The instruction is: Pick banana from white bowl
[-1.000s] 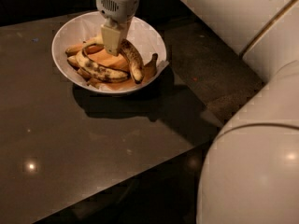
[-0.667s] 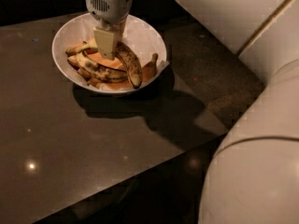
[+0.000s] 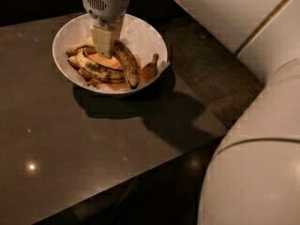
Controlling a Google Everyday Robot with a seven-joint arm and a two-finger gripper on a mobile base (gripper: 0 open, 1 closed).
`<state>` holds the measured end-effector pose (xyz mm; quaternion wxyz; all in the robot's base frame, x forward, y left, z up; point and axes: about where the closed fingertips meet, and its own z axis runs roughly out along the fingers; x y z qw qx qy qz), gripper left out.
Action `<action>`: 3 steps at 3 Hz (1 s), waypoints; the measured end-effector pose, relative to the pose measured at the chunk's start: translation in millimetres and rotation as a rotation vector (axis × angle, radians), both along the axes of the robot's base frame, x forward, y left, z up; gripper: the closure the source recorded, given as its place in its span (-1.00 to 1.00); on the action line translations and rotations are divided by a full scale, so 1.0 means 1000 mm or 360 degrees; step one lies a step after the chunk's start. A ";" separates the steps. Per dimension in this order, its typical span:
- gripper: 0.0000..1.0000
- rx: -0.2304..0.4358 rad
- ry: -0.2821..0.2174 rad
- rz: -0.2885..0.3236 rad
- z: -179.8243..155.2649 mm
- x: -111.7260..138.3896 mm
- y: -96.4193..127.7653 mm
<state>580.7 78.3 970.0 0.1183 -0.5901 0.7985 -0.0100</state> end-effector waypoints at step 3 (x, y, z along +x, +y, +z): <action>1.00 0.0123 0.0274 -0.0121 -0.029 -0.084 -0.031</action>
Offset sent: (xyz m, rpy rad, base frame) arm -0.1087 -0.0482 -0.0386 0.0612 0.2530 -0.0967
